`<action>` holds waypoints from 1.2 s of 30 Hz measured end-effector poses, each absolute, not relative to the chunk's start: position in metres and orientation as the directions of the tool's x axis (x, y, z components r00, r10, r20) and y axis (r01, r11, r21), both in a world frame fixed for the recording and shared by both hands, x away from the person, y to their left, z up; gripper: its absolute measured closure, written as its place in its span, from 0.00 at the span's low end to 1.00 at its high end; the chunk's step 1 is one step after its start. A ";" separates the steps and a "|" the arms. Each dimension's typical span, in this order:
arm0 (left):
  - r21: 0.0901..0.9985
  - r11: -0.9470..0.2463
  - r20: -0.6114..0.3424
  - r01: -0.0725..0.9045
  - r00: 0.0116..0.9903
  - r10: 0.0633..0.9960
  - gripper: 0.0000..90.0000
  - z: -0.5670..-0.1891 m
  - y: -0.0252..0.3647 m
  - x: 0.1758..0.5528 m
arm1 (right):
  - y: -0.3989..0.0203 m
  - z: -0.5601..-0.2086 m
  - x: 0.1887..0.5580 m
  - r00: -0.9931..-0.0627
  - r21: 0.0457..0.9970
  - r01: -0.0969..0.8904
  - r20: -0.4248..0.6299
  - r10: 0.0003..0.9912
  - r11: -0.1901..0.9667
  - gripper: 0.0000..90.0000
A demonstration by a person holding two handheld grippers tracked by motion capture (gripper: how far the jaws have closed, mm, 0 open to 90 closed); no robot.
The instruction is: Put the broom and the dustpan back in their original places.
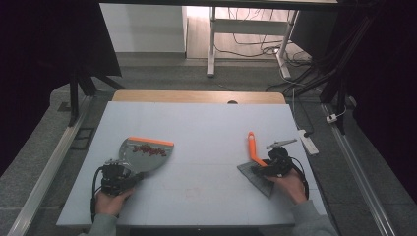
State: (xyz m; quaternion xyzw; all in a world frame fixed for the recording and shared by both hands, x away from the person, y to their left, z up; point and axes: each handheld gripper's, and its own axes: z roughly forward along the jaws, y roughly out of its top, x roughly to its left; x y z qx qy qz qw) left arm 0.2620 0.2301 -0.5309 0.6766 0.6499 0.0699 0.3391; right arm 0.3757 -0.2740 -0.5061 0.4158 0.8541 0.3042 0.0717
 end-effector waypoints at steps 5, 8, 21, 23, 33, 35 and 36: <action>0.548 0.067 -0.348 0.834 0.154 0.925 0.57 -0.531 0.230 0.262 | -0.274 -0.504 0.375 -0.638 0.590 0.657 0.106 0.762 0.468 0.46; 0.565 0.063 -0.327 0.823 0.154 0.932 0.43 -0.528 0.231 0.259 | -0.272 -0.501 0.372 -0.642 0.614 0.631 0.070 0.763 0.474 0.46; 0.685 -0.111 -0.231 0.720 0.359 0.904 0.37 -0.502 0.227 0.246 | -0.268 -0.486 0.351 -0.746 0.692 0.493 0.023 0.666 0.528 0.50; 0.690 -0.143 -0.225 0.710 0.398 0.889 0.38 -0.502 0.225 0.246 | -0.267 -0.486 0.347 -0.761 0.699 0.476 0.023 0.648 0.534 0.51; 0.728 -0.199 -0.235 0.656 0.512 0.827 0.40 -0.504 0.225 0.243 | -0.272 -0.488 0.330 -0.802 0.721 0.415 0.001 0.598 0.555 0.51; 0.729 -0.213 -0.229 0.651 0.525 0.820 0.40 -0.504 0.223 0.243 | -0.275 -0.489 0.328 -0.800 0.721 0.417 0.002 0.600 0.554 0.51; 0.727 -0.218 -0.227 0.651 0.528 0.818 0.41 -0.504 0.222 0.244 | -0.276 -0.490 0.327 -0.799 0.720 0.417 -0.001 0.602 0.554 0.51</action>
